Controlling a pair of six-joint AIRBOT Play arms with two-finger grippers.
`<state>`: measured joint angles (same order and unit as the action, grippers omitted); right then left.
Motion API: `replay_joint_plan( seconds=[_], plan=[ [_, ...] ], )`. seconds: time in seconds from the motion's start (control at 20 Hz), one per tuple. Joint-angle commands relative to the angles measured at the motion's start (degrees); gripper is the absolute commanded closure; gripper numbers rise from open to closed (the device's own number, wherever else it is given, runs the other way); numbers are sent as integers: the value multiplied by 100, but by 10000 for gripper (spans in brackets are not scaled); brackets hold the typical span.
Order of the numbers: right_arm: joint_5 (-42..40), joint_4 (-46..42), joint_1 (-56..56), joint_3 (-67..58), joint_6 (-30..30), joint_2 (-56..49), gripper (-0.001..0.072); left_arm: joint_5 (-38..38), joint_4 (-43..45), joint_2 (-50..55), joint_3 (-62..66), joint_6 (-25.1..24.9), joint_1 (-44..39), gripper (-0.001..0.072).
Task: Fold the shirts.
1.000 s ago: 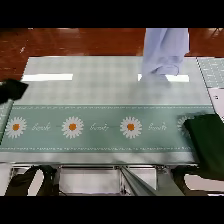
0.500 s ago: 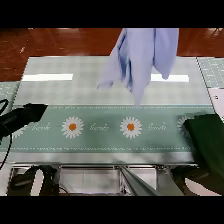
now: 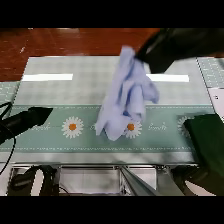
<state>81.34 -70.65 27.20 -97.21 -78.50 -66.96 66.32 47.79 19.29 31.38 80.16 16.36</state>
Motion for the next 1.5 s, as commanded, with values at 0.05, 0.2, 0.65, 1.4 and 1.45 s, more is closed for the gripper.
replay_joint_plan(
  seconds=[0.05, 0.2, 0.65, 1.4, 1.45],
  plan=[
    [-181, -1075, 39, 2385, -341, 68, 695, 380, -26, 42, -11, -4, -85, 199],
    [-1515, -1405, 37, 3751, -1016, -63, 693, 125, -28, 321, -232, -63, -444, 199],
    [-741, -3126, -2717, 2855, -1508, 669, 304, -562, 227, 2531, 743, -262, -437, 199],
    [-1779, 1567, -4597, 6843, -74, 2247, 306, -1521, -1781, 5748, -17, -623, -2977, 201],
    [-1779, 1558, -4597, 6843, -74, 2249, 306, -1541, -1784, 5831, 118, -623, -3047, 215]
  ],
)
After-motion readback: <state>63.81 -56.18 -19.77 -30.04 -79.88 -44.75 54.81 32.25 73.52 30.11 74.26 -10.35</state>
